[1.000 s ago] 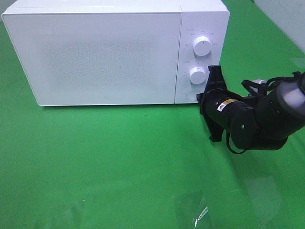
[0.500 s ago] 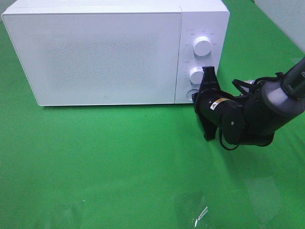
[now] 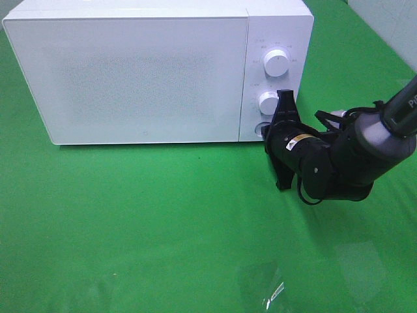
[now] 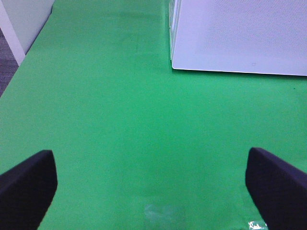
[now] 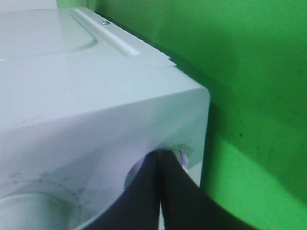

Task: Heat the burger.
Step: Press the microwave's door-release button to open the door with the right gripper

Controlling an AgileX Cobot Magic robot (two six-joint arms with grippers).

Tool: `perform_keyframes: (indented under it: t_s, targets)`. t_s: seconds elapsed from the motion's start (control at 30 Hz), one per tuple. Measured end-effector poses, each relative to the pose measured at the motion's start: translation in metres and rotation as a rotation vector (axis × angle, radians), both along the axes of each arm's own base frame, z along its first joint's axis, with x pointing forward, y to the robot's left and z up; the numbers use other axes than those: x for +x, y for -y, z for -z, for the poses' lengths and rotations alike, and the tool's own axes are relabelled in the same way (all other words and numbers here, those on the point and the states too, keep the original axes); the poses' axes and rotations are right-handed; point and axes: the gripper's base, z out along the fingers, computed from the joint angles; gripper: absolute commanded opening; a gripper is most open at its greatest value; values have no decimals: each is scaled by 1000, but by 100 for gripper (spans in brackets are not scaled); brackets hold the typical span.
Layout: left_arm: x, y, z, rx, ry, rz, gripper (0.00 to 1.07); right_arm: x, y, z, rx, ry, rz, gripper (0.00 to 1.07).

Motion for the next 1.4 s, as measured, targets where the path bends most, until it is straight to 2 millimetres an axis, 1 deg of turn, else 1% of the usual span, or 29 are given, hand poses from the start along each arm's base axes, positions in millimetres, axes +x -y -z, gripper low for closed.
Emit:
perform_keyframes:
  t_s: [0.27,0.67,0.87,0.97,1.4]
  targets:
    - [0,0,0,0,0,0,100,0,-1,-2,11,19,19,0]
    - [0,0,0,0,0,0,100,8,-8,-3,26,25,70,0]
    - [0,0,0,0,0,0,100,12,-11,-4,25,8,92,0]
    - [0,0,0,0,0,0,100,15,-14,0,36,-22,119,0]
    - [0,0,0,0,0,0,100,15,-15,0,34,-28,122,0]
